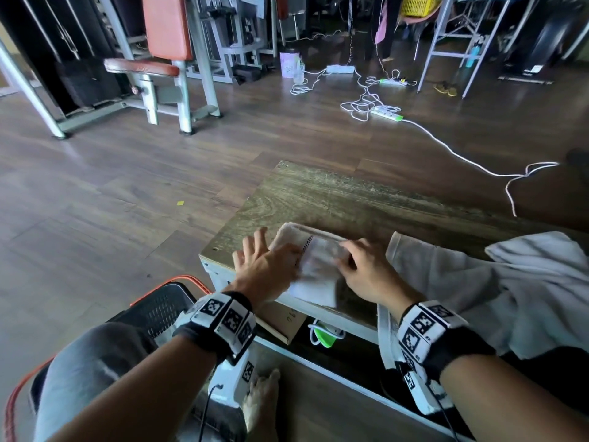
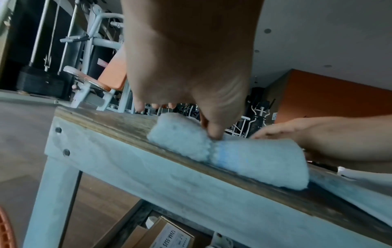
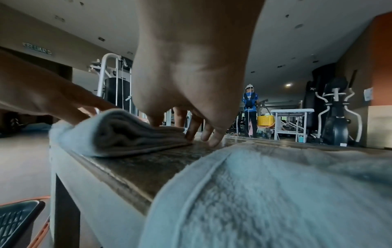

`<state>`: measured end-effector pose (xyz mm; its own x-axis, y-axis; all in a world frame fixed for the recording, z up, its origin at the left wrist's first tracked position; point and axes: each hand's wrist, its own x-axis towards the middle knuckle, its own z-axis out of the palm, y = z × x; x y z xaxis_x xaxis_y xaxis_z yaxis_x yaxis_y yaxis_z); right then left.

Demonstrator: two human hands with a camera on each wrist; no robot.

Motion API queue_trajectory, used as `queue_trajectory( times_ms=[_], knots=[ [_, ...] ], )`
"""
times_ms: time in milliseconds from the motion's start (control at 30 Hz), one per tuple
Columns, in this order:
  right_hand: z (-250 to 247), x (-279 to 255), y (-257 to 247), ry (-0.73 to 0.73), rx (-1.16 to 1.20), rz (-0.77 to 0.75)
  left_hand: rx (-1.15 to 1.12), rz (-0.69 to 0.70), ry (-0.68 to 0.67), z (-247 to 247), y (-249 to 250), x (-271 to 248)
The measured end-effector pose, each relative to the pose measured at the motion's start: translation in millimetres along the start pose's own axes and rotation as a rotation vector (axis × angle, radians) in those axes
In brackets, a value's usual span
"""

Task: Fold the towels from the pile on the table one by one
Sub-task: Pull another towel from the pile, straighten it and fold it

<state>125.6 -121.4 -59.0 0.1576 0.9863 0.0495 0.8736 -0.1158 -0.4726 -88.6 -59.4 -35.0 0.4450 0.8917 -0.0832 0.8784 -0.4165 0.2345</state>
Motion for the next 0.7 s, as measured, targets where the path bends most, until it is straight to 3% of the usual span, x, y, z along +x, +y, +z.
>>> queue_trajectory(
  times_ms=[100, 167, 267, 400, 567, 700],
  knots=[
    [-3, -7, -2, 0.081, -0.025, -0.047, 0.097, -0.048, 0.188, -7, -12, 10],
    [-6, -12, -9, 0.097, 0.032, -0.101, 0.073, 0.006, 0.26, -8, -12, 11],
    [-3, -19, -12, 0.037, 0.078, -0.11, 0.004, 0.181, 0.182, -4, 2, -1],
    [2, -26, -17, -0.066, 0.083, -0.107, 0.068, 0.249, 0.028, 11, 9, -12],
    [2, -31, -19, -0.038, 0.111, -0.136, 0.001, 0.331, 0.053, 17, -1, -10],
    [8, -35, -14, -0.096, 0.061, -0.149, -0.096, 0.378, 0.144, 19, -4, -10]
  ],
)
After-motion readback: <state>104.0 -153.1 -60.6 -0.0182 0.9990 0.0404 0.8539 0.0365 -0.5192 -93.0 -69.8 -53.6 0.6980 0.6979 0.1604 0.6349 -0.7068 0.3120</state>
